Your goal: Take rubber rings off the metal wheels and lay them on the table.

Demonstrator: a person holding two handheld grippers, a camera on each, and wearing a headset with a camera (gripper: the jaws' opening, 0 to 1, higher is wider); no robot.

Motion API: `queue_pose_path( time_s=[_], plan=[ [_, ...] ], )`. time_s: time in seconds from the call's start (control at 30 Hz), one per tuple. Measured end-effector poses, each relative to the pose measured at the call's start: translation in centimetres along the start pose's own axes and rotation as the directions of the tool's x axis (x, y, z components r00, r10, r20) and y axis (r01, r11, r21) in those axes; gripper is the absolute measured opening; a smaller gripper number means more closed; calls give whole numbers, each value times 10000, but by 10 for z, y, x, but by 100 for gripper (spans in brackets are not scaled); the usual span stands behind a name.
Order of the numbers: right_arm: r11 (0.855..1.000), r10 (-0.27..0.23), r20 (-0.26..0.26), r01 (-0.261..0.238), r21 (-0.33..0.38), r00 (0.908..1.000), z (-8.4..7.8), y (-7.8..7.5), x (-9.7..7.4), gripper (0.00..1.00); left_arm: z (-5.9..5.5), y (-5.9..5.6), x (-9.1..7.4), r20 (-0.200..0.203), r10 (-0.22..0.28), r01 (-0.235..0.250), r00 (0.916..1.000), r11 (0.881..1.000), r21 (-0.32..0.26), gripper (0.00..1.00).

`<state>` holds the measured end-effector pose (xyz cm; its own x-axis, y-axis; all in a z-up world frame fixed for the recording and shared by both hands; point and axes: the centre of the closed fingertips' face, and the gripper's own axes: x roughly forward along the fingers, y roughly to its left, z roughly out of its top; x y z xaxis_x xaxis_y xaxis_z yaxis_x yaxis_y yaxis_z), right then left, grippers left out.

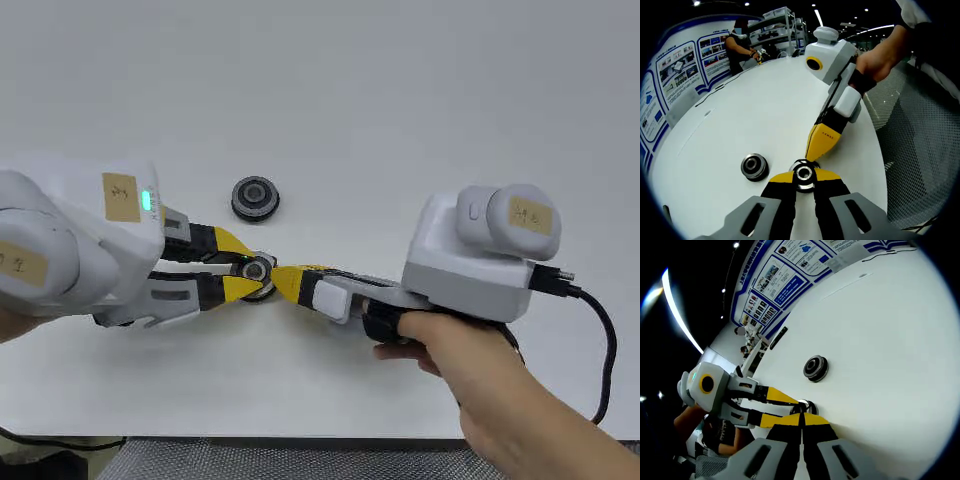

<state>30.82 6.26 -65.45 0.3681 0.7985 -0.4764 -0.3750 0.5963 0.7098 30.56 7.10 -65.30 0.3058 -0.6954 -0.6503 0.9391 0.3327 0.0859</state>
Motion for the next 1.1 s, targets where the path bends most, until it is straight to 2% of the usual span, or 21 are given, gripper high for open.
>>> queue_pose_path(
  time_s=[0.17,0.23,0.53,0.83,0.93,1.1],
  plan=[
    [9999,-9,-44,9,-137,10000,0,0,-1,1,0,0,0,-5,-2,2,10000,10000,20,13],
    [9972,-44,-61,40,-741,10000,0,1,-1,1,0,0,0,-71,-6,6,10000,10000,91,13],
    [9949,-71,-158,54,-1010,9999,-1,2,-1,1,1,0,0,-107,-35,36,9999,9999,118,13],
    [9950,-105,-163,88,-991,9998,-1,2,1,1,0,0,0,-60,5,-4,10000,10000,77,13],
    [9894,-144,-173,117,-1450,9997,-1,3,2,1,0,0,0,-48,9,-9,10000,10000,47,13],
    [9887,-195,-169,168,-1491,9997,0,2,2,1,1,0,1,-70,18,-17,10000,10000,61,13]
  ],
)
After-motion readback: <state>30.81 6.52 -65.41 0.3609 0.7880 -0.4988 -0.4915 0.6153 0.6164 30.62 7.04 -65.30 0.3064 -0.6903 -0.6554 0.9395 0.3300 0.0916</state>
